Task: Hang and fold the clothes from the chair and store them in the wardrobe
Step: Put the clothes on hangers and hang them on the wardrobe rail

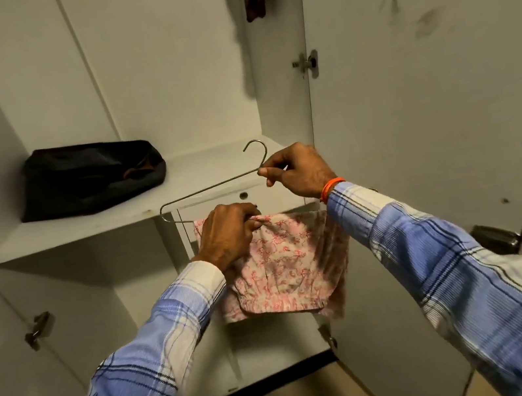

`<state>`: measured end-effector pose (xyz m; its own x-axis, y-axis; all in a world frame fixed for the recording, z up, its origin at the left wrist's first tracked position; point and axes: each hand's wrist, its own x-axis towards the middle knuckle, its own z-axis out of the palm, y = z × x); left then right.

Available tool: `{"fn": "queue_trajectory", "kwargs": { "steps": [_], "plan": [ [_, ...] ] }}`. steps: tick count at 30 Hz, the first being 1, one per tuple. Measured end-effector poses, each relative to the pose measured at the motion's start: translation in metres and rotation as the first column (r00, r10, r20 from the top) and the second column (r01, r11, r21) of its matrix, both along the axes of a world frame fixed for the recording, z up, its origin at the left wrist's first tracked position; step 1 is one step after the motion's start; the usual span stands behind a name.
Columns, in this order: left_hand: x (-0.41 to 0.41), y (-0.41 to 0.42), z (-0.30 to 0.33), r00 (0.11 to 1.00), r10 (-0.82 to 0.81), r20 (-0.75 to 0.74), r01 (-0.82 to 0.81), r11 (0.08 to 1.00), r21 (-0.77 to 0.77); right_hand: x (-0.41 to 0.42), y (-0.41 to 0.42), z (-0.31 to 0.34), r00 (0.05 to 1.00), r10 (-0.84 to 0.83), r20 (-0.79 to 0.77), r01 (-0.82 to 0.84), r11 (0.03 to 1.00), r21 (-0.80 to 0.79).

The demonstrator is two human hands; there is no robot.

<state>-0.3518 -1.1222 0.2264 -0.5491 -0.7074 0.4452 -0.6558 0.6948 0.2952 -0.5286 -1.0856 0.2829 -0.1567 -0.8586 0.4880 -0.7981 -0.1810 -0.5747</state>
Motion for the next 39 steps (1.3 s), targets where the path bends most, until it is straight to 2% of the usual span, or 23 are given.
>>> {"fn": "queue_trajectory", "kwargs": {
  "steps": [8,15,23,31,39],
  "plan": [
    [-0.042,-0.123,0.076,0.999,0.036,-0.032,-0.037,0.998,-0.04,-0.038,-0.126,0.075,0.998,-0.04,-0.057,0.029,0.981,-0.194],
    [-0.062,-0.226,0.138,0.994,-0.001,-0.113,-0.012,0.994,-0.109,-0.059,-0.226,0.14,0.989,-0.083,-0.123,0.043,0.955,-0.294],
    [-0.074,-0.355,0.205,0.971,-0.146,-0.191,0.104,0.971,-0.216,-0.062,-0.329,0.21,0.959,-0.232,-0.161,0.145,0.894,-0.423],
    [-0.089,-0.463,0.291,0.923,-0.32,-0.215,0.241,0.914,-0.326,-0.06,-0.398,0.297,0.898,-0.386,-0.212,0.254,0.847,-0.468],
    [-0.128,-0.52,0.363,0.863,-0.435,-0.257,0.308,0.856,-0.415,-0.093,-0.449,0.37,0.769,-0.575,-0.279,0.288,0.702,-0.652]
  ]
}}
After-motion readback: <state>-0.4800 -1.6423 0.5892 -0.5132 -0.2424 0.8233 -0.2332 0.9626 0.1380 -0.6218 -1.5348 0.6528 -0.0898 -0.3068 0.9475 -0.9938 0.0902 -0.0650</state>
